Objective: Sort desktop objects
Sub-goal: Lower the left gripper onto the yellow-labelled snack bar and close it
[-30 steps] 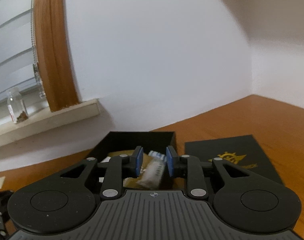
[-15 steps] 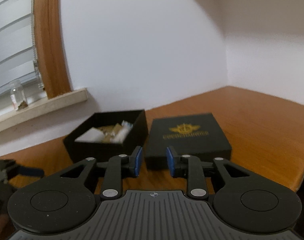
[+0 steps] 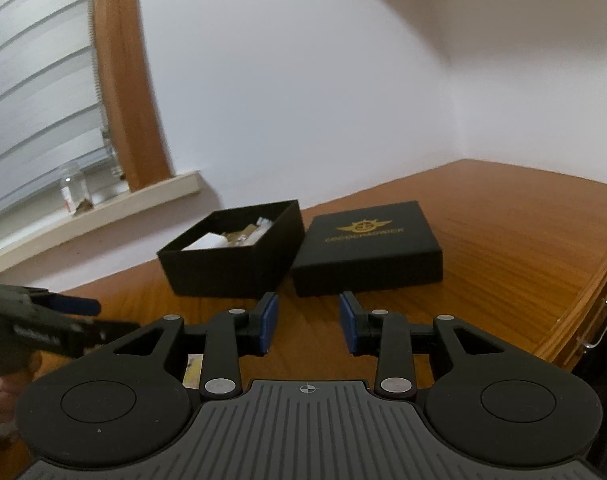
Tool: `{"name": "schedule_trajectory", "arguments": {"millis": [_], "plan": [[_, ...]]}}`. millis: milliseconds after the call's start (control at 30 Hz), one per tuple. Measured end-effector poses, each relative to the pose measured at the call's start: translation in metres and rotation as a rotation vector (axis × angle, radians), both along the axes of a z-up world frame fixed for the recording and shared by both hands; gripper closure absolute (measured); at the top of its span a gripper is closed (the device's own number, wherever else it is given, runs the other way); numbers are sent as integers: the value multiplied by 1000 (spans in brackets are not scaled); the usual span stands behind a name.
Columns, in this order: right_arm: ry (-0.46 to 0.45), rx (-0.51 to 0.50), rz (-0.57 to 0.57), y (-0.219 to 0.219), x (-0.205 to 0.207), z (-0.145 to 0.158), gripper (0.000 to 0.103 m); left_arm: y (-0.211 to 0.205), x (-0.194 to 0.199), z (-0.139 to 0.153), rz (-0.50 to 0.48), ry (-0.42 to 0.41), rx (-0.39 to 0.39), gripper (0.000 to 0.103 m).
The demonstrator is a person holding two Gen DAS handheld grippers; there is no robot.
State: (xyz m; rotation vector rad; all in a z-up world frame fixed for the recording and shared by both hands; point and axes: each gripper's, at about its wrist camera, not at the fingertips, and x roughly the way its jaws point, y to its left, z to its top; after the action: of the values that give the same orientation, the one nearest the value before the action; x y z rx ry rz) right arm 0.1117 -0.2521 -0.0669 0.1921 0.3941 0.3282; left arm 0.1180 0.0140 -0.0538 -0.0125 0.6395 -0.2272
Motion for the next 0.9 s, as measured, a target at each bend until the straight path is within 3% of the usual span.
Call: {"name": "schedule_trajectory", "arguments": {"millis": [100, 333, 433, 467, 733, 800, 900], "plan": [[-6, 12, 17, -3, -5, -2, 68, -20, -12, 5, 1, -11, -26, 1], [-16, 36, 26, -15, -16, -3, 68, -58, -23, 3, -31, -32, 2, 8], [-24, 43, 21, -20, -19, -1, 67, -69, -22, -1, -40, -26, 19, 17], [-26, 47, 18, -22, -20, -1, 67, -72, -22, -3, -42, -22, 26, 23], [-33, 65, 31, -23, -21, 0, 67, -86, -20, -14, -38, -9, 77, 36], [-28, 67, 38, -22, -21, -1, 67, -86, -19, -16, -43, 2, 75, 47], [-21, 69, 44, -21, -21, -3, 67, -87, -17, -21, -51, 18, 68, 55]]}}
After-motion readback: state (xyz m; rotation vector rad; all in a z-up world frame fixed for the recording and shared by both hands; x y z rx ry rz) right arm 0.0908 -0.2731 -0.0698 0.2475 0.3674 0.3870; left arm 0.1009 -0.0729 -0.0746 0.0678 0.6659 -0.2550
